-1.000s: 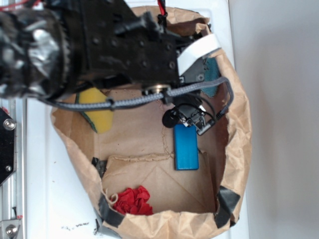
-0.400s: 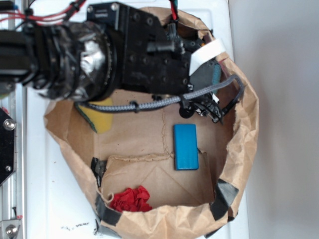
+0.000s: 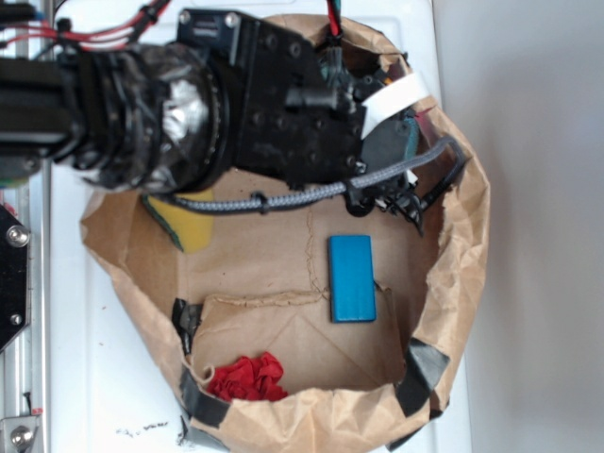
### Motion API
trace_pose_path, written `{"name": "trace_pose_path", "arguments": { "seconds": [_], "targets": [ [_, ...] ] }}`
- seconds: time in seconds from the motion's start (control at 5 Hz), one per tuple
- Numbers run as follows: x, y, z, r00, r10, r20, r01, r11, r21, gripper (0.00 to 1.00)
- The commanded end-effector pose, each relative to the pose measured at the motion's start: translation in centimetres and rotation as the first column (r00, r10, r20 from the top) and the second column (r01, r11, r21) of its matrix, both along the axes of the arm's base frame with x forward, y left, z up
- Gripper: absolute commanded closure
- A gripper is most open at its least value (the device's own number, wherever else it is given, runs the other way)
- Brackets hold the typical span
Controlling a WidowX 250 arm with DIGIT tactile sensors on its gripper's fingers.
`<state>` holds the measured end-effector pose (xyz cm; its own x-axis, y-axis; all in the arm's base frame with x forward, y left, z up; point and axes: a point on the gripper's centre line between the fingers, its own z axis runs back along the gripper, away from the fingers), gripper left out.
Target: Grab the blue cloth.
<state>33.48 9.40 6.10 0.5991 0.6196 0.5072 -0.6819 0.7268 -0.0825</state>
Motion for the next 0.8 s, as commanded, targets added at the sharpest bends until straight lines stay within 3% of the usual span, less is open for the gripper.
{"name": "trace_pose_path", "arguments": {
  "seconds": [0.0, 0.4, 0.6],
  "targets": [
    [0.5, 0.0, 1.6, 0.999, -0.034, 0.042, 0.034, 0.999, 0.017, 1.00],
    [0.7, -0.2, 2.0, 0.997, -0.067, 0.023, 0.067, 0.998, 0.018, 1.00],
    [0.0, -1.1, 3.4, 0.965, -0.247, -0.088, 0.241, 0.968, -0.069, 1.00]
  ]
}}
